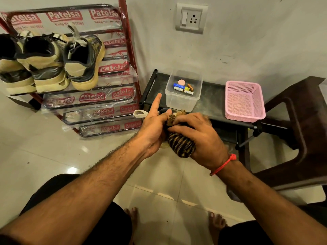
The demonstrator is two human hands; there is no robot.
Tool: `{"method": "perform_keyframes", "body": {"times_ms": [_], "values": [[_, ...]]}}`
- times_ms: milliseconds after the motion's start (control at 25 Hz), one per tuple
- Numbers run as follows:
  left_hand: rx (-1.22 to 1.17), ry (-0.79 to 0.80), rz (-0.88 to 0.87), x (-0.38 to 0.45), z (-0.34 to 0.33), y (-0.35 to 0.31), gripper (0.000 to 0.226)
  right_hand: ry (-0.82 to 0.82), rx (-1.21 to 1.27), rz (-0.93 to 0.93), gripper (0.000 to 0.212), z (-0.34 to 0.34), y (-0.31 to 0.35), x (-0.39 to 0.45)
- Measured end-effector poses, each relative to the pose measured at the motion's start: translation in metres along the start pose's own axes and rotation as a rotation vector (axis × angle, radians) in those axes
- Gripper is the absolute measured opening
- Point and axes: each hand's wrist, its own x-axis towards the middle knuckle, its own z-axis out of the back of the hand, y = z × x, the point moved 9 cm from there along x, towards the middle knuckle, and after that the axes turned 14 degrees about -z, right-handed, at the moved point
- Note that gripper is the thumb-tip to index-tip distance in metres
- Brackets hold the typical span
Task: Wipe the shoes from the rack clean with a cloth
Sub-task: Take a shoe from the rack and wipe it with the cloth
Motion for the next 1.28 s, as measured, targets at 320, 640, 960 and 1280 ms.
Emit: {"method": "perform_keyframes", "body": {"times_ms": [320,640,960,1280], "values": [[0.074,0.077,-0.099,-0.001,-0.001,-0.008,0.067,0.028,0.133,-0.1,0.03,0.005,-0.009,0.003],[0.023,0.079,-0.035,-0.003,-0.003,0.0,0.053,-0.08,0.126,-0.261,0.029,0.019,-0.052,0.009],[-0.164,-0.125,0.148,-0.002,0.015,0.008,0.035,-0.284,0.135,-0.313,0.027,0.021,-0.04,0.0],[0.24,0.164,0.04,-0.006,-0.006,0.011,0.025,-0.299,0.255,-0.385,0.028,0.019,-0.061,-0.002]]}}
